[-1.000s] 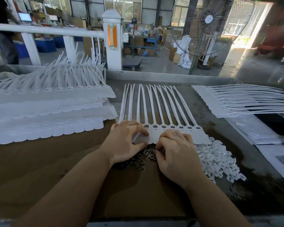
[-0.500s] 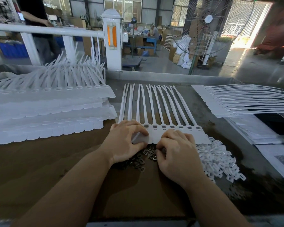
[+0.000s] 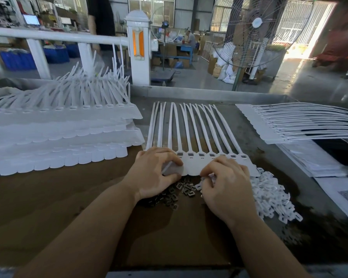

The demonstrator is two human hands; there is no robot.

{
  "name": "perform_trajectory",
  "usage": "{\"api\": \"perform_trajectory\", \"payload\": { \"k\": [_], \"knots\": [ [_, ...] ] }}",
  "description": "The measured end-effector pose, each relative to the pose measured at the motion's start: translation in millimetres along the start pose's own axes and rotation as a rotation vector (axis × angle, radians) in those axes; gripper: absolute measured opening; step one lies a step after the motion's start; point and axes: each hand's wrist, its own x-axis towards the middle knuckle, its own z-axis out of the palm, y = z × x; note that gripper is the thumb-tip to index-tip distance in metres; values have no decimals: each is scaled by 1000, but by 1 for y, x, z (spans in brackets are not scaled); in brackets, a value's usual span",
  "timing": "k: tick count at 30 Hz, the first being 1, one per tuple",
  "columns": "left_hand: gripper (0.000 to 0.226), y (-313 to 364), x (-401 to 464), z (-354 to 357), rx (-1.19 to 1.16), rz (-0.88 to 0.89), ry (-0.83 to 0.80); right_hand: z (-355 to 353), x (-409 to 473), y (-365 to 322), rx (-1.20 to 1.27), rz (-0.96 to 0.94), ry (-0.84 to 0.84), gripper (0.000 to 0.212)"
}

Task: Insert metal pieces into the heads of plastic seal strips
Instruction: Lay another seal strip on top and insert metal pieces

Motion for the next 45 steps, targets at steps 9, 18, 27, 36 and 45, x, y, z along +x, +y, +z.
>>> {"api": "perform_trajectory", "payload": {
  "k": [9, 18, 27, 36, 45],
  "knots": [
    [22, 0, 0, -1, -10, 0, -4, 3, 0, -1, -62, -120, -81, 12],
    [21, 0, -1, -1, -13, 6, 6, 4, 1, 2, 88, -133, -18, 19],
    [8, 12, -2, -2, 18, 154, 194, 6, 2, 0, 182, -188, 28, 15],
    [11, 19, -1, -2, -128, 200, 112, 5, 4, -3, 257, -205, 43, 18],
    [10, 4, 5, -9, -324, -275, 359, 10, 4, -3, 44, -174, 12, 28]
  ]
}}
